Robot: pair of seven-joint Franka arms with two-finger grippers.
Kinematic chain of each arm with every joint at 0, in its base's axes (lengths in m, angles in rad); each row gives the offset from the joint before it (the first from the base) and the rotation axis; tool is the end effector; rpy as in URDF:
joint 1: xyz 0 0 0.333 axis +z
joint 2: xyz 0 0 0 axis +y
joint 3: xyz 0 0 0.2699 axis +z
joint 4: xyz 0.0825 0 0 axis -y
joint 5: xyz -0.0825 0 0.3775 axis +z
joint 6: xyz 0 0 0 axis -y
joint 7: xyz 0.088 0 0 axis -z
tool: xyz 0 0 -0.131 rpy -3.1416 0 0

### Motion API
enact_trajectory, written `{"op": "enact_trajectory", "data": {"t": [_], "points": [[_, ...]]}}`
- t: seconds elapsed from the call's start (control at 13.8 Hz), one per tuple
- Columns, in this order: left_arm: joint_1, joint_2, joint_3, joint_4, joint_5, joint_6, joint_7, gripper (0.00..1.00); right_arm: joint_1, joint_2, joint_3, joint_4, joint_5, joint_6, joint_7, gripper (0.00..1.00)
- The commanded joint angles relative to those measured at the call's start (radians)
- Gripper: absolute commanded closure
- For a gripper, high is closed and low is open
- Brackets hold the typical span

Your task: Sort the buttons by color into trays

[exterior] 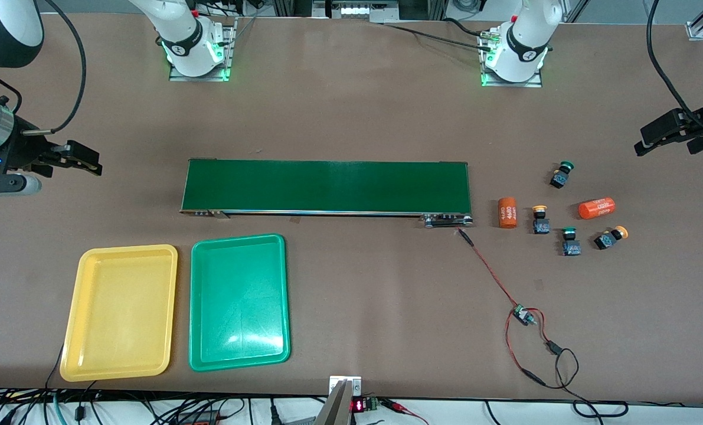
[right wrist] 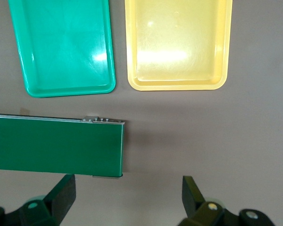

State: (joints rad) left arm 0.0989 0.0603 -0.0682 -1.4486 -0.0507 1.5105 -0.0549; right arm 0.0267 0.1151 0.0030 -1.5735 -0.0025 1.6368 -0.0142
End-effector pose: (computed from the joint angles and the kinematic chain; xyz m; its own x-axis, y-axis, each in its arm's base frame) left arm 0.5584 0.0113 0.5726 0.9966 0.0825 -0.0012 0.0824 -0.9951 0.0547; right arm 0.5784 0.0168 0.4938 0.9977 0.0440 -0.0518 0.0441 -0.9990 0.0014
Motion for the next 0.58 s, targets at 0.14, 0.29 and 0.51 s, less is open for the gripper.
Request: {"op": "enact_trajectory", "data": {"t": [0.14,0.29,0.51], "points": [[0.001,-0.020,0.004,-0.021,0.020,0.000,0.014,0.00,-0.007,-0.035,0.006,-0.039,-0.011,0.005,-0.001,0.00],[0.001,-0.020,0.007,-0.019,0.019,-0.003,0.000,0.00,-0.007,-0.034,0.006,-0.039,-0.011,0.005,-0.001,0.00],[-0.002,-0.007,0.001,-0.018,0.019,0.010,-0.003,0.00,-0.007,-0.034,0.006,-0.039,-0.011,0.005,-0.001,0.00]]}}
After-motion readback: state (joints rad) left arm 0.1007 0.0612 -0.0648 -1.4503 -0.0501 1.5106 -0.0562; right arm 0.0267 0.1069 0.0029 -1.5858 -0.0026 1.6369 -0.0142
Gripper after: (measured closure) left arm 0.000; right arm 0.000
